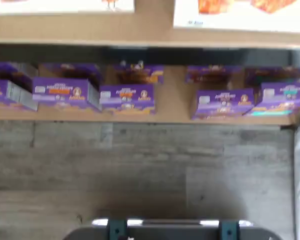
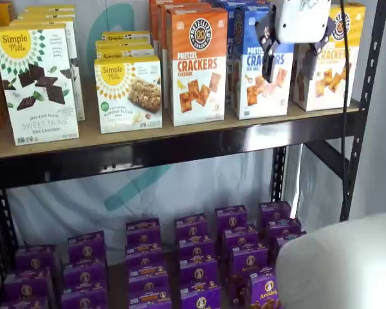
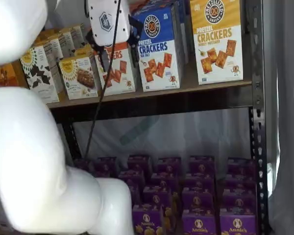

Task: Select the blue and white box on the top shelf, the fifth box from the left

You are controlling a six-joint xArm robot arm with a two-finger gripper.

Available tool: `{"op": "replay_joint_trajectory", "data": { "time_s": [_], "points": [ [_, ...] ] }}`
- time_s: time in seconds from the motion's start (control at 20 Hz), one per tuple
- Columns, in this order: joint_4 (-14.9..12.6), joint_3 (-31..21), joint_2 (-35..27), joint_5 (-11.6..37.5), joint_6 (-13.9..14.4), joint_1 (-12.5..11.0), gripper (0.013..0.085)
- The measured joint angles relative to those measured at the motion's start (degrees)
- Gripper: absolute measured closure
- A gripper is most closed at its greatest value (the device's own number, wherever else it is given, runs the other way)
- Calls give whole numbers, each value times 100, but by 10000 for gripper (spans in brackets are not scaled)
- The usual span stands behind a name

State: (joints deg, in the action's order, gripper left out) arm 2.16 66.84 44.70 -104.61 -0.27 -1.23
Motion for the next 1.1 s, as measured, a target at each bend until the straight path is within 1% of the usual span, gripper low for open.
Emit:
{"op": "replay_joint_trajectory", "data": {
  "time_s": [0.15,0.3,0.5,0.8,1.1],
  "points": [
    [-84,198,-312,270,-53,-33,130],
    [-87,410,-620,453,-149,-132,130],
    [-71,591,-857,615,-235,-218,130],
    [-18,821,-1149,634,-306,-296,130],
    [-72,882,-1263,719,-328,-308,130]
  ]
}}
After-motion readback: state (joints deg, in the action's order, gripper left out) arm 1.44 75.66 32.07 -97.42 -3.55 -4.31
